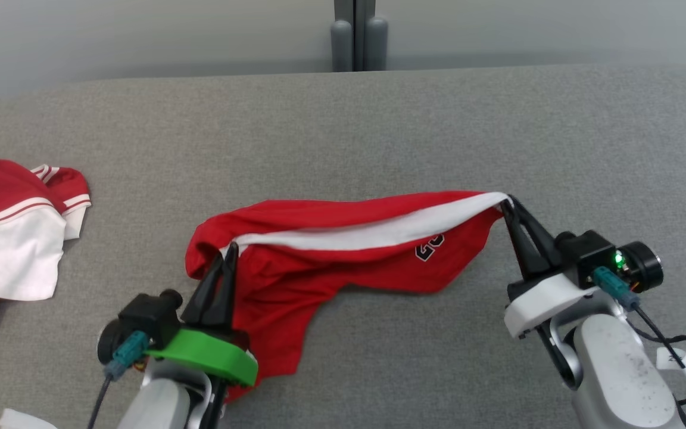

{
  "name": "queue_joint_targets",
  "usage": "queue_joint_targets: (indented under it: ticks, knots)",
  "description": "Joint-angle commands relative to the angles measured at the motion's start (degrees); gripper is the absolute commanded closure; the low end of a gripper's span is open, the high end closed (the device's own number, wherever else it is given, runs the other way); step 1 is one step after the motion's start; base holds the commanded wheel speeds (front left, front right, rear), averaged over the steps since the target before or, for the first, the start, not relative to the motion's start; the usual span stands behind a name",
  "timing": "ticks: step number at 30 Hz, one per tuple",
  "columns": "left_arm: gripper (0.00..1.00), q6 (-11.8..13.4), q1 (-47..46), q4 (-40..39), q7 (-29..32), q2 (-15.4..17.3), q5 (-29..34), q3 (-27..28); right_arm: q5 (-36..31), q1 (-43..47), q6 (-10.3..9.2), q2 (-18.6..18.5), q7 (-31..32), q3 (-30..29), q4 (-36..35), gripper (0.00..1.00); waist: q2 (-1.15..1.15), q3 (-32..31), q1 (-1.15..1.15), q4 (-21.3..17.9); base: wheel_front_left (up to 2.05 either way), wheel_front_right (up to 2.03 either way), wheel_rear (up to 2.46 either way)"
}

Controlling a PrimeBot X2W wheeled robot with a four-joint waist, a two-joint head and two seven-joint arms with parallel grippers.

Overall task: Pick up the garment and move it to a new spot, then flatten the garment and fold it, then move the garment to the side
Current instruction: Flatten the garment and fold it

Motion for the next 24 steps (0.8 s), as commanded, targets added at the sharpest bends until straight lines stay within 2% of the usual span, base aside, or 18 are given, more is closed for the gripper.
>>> queue_joint_targets:
  ticks: [1, 6, 9, 12, 13, 17, 21, 24]
  knots:
    - [1.00, -0.17, -2.74, -1.27, 0.03, 1.84, 0.79, -0.58, 0.42, -0.09, -0.06, -0.26, -0.13, -0.90, -2.37, 1.00, 0.00, -1.32, 0.00, -0.88, 0.00, 0.00, 0.00]
    - [1.00, -0.17, -10.36, -4.94, 0.03, 8.72, -0.62, -4.65, 1.54, -3.40, -0.06, -2.17, -0.13, -3.12, -10.83, 1.00, 0.00, -2.60, 0.00, -2.39, 0.00, 0.00, 0.00]
    - [1.00, -0.17, -16.83, -6.31, 0.12, 13.39, -3.12, -7.51, 1.80, -6.90, -0.06, -5.21, -0.13, -2.72, -14.54, 1.00, 0.00, -2.55, 0.00, -3.48, 0.00, 0.00, 0.00]
    - [1.00, -0.17, -24.22, -8.00, 2.30, 16.82, -7.39, -10.22, 2.42, -11.26, -0.06, -8.25, -0.13, -2.10, -16.16, 1.00, 0.00, -1.69, 0.00, -4.57, 0.00, 0.00, 0.00]
    - [1.00, -0.17, -28.46, -8.76, 3.87, 18.89, -9.13, -11.66, 1.71, -14.49, -0.06, -10.28, -0.12, -0.75, -15.92, 1.00, 0.00, -0.58, 0.00, -5.41, 0.00, 0.00, 0.00]
    - [1.00, -0.17, -36.52, -8.53, 6.14, 21.52, -11.15, -15.05, 0.85, -22.41, -0.06, -13.15, -0.13, 2.71, -13.31, 1.00, 0.00, 2.83, 0.00, -6.99, 0.00, 0.00, 0.00]
    - [1.00, -0.16, -44.19, -6.00, 6.49, 22.39, -12.72, -17.37, -1.14, -31.88, -0.07, -14.65, -0.11, 5.75, -9.16, 1.00, 0.00, 7.19, 0.00, -7.90, 0.00, 0.00, 0.00]
    - [1.00, -0.16, -49.62, -2.65, 5.68, 22.08, -14.28, -17.41, -2.87, -39.33, -0.07, -14.39, -0.10, 6.94, -5.24, 1.00, 0.00, 10.49, 0.00, -8.32, 0.00, 0.00, 0.00]
